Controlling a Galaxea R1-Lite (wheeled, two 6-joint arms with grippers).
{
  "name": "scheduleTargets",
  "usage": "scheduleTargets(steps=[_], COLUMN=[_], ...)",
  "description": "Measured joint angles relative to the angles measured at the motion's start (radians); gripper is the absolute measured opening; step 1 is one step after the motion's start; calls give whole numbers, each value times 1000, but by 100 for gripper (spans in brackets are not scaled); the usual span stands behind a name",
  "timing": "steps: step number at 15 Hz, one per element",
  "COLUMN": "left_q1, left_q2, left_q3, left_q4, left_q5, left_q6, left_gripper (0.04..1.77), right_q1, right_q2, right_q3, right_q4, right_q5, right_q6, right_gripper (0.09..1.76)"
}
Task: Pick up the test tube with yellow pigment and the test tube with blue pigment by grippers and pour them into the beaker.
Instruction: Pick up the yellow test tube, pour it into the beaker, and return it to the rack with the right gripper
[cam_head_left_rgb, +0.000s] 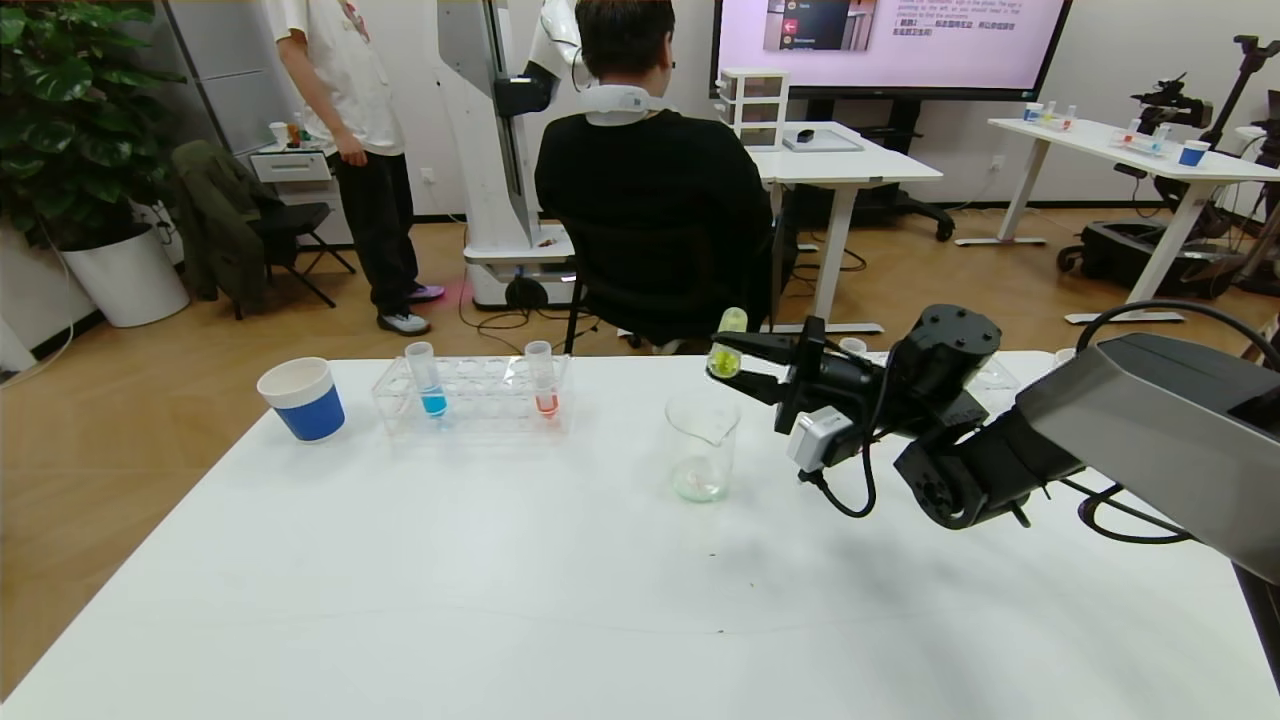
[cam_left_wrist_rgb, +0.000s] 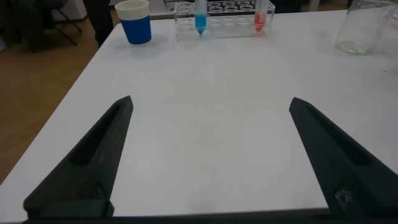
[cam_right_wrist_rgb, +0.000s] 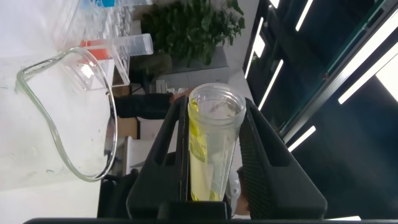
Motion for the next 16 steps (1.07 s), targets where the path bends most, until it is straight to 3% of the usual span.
scheduleTargets(steps=[16], left_q1=[0], left_q2=[0], left_q3=[0], left_q4=[0], left_q5=[0], left_q6=[0], left_gripper=[175], right_q1=[-4], right_q2=[62], right_q3=[-103], right_q4=[24], right_q5=[1], right_q6=[-147], right_gripper=[52])
